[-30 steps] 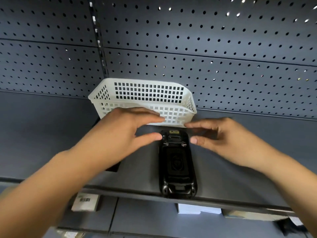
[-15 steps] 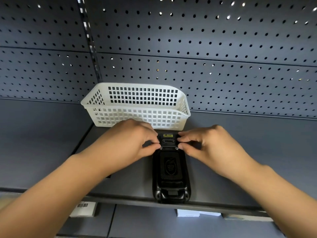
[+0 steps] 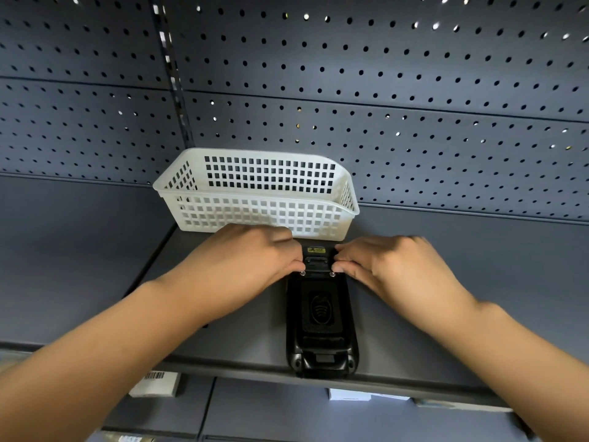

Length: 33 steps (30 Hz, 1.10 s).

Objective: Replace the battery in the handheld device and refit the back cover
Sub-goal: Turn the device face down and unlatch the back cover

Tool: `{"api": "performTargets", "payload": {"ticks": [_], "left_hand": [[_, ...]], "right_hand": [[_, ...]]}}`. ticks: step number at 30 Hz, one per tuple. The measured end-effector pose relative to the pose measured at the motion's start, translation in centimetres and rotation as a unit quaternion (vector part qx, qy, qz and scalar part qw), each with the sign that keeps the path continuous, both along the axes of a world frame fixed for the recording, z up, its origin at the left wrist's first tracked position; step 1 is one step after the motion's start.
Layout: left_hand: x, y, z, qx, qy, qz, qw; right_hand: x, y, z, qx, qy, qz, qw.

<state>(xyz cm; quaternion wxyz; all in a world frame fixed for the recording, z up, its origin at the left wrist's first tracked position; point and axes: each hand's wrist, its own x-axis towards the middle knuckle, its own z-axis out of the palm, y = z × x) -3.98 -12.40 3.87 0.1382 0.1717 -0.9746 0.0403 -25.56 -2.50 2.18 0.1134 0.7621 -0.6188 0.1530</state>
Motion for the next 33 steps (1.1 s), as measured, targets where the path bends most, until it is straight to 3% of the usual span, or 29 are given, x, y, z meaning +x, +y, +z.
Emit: {"api": "performTargets", "payload": {"ticks": [12,23,28,30,33], "left_hand": [[0.2,-0.8,-0.2,-0.013,-0.006,-0.027,1.000],[0.1,-0.8,-0.5,-0.029,0.026,-0.034,0.999],[0.7,-0.4,0.2,0.023,0.047,-0.001,0.999],[1.7,1.3,0.4,0.053,0.115,0.027,0.992],[3.3,5.7,-0.6,0.158,0.195,0.033,0.967]], "right_hand": [[-0.6,-0.4,0.5,0.020,0.053,0.041,0.998],[-0.2,-0.1,0.6,0.021,0.026,0.027,0.999],[0.2,0.4,1.6,0.020,-0.071,0.018,0.997],[0.7,1.0,2.3,0.021,-0.162,0.026,0.986],[2.1,1.6,2.8,0.079,-0.183,0.035,0.979]]}}
